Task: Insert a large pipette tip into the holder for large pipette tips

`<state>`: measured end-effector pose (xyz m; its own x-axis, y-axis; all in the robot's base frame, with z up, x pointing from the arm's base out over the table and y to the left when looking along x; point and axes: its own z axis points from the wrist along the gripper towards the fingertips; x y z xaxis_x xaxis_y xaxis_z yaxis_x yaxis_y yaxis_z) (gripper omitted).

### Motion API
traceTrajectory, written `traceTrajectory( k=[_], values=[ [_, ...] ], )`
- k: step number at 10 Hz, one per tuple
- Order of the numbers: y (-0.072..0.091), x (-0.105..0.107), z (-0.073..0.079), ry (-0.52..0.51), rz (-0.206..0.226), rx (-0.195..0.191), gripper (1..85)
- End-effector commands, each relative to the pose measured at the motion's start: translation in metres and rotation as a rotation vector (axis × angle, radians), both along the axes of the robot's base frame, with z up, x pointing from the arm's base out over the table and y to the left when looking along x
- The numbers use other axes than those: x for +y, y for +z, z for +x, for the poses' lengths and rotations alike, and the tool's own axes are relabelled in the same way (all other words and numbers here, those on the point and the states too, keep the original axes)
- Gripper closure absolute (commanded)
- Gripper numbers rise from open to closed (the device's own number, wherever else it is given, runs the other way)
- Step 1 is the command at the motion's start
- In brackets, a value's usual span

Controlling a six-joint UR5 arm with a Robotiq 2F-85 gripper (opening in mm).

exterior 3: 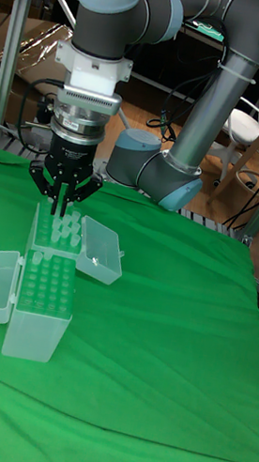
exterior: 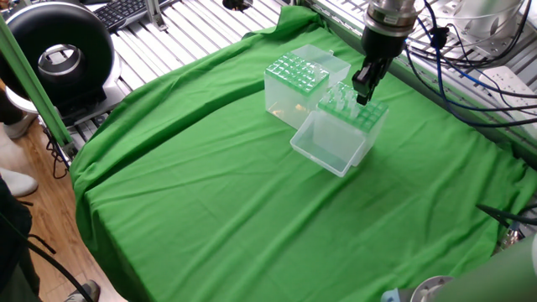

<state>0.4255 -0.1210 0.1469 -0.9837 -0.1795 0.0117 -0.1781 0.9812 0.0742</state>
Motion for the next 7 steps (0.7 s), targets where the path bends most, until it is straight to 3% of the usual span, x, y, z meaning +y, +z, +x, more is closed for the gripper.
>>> traceTrajectory(
  k=[1,7],
  values=[
    [0.015,-0.001,-0.005,-0.027,-0.008,0.003,73.3],
    [0.066,0.001,-0.016,-0.032,-0.030,0.051,76.3]
  ],
)
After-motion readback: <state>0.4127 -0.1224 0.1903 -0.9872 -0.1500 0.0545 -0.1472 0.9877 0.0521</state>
